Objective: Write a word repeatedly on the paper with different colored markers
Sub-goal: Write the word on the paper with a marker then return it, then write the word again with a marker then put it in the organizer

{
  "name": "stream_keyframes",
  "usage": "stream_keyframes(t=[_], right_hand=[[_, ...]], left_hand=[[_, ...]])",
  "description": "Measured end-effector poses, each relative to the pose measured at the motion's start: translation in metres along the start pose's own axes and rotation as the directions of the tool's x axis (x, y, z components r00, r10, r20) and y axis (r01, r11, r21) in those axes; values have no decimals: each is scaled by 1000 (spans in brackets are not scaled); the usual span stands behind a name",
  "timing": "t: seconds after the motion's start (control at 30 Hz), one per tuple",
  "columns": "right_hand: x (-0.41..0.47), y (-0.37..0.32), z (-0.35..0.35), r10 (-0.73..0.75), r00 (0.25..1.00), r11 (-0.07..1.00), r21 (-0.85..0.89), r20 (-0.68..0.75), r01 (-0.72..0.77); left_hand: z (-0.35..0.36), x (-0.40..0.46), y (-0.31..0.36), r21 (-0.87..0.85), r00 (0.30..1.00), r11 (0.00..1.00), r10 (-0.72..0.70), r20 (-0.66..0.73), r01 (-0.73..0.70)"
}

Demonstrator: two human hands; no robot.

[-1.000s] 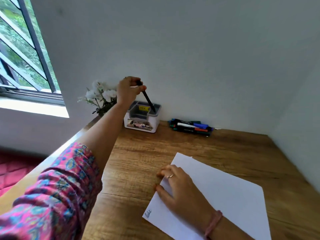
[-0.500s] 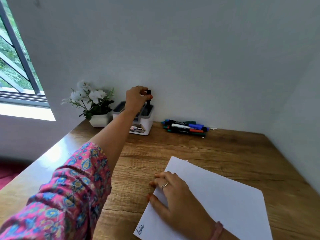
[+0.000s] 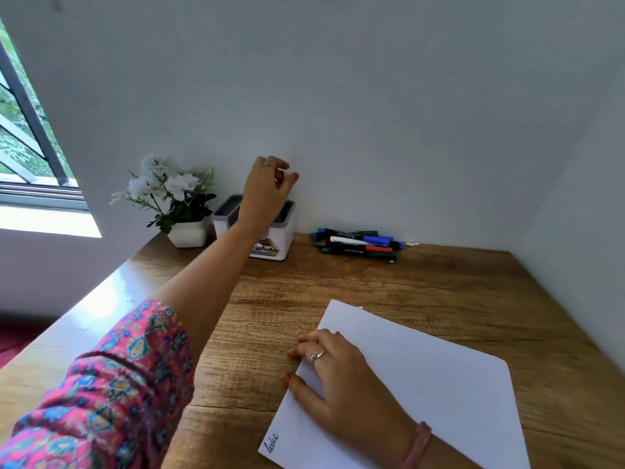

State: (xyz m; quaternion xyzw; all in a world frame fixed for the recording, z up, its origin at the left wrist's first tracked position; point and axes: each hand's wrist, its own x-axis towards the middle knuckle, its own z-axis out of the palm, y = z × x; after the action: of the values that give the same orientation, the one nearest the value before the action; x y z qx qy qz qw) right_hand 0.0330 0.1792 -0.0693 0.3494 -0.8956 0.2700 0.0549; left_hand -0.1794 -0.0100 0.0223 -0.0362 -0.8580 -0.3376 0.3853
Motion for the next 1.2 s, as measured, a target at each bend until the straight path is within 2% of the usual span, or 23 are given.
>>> stream_keyframes(t=[0.07,0.13,0.2,0.27,0.37,0.53,0.83,0.93,1.07,1.13,1.2], right_hand=[[-1,1,2,2,1000,1000,5,-13,-2],[-1,0,3,9,1000,1000,11,-22,-9],[0,1,4,3,999,1000,2,-34,-2],[-1,1,3,6,999,1000,-1,-35,-7],[-1,1,1,5,1000,1000,10,-27,-4],[-1,1,0,8,1000,1000,4,-14,-8],[0,1,-2,14,1000,1000,3,-17,-14],[0,1,0,-1,999,1000,29,-33,2],[-1,-2,-4,10,996,991,134,-92,3],[0,-3,-9,54,984,972,235,-171,-13],[-1,-6,-16,113,948,941,338,-296,-7]], left_hand=[[5,-13,12,58,978,982,170,123,-178],[14,-26,20,93,910,942,282,303,-323],[26,-37,25,132,832,901,315,457,-413],[39,-46,26,158,783,883,294,548,-442],[57,-50,25,217,763,881,215,609,-421],[72,-44,21,362,719,810,103,687,-462],[70,-44,16,310,764,870,111,635,-384],[48,-45,21,207,826,940,117,552,-272],[-8,-60,34,-97,934,993,102,341,-73],[-36,-75,38,-342,949,936,30,315,84],[-61,-90,42,-573,952,790,-44,302,218]])
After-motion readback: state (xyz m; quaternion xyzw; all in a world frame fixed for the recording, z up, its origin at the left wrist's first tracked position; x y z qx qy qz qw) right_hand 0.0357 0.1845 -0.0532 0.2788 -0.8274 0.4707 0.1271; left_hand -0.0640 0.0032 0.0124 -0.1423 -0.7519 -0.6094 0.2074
